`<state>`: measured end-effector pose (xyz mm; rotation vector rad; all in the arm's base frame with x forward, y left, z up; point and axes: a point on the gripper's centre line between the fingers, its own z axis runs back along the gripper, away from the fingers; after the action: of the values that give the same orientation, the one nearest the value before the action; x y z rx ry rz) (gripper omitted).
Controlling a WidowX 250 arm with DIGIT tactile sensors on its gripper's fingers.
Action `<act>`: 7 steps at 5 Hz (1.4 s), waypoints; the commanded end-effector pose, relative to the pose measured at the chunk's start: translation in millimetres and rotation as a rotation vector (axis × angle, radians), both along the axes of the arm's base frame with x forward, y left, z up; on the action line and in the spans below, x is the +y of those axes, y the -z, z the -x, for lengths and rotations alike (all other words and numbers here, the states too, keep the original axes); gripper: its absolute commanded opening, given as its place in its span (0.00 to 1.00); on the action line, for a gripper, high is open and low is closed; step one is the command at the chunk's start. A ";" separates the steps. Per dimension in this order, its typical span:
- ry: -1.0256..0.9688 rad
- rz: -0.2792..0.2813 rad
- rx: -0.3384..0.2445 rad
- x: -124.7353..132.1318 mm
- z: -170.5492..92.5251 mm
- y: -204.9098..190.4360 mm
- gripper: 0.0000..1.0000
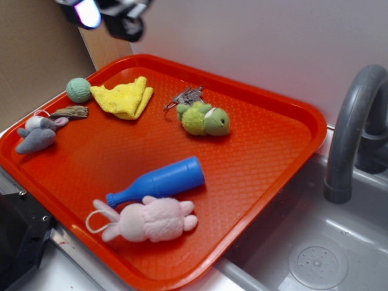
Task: Grab the silver keys.
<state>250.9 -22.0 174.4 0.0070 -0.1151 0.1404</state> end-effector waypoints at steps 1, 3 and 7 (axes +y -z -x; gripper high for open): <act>-0.132 -0.065 -0.034 22.5 -36.9 38.3 1.00; -0.130 -0.072 0.068 29.8 -64.6 101.2 1.00; -0.127 -0.083 0.164 33.7 -79.0 132.2 0.00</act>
<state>323.9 2.8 33.0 0.1150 0.0836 0.2551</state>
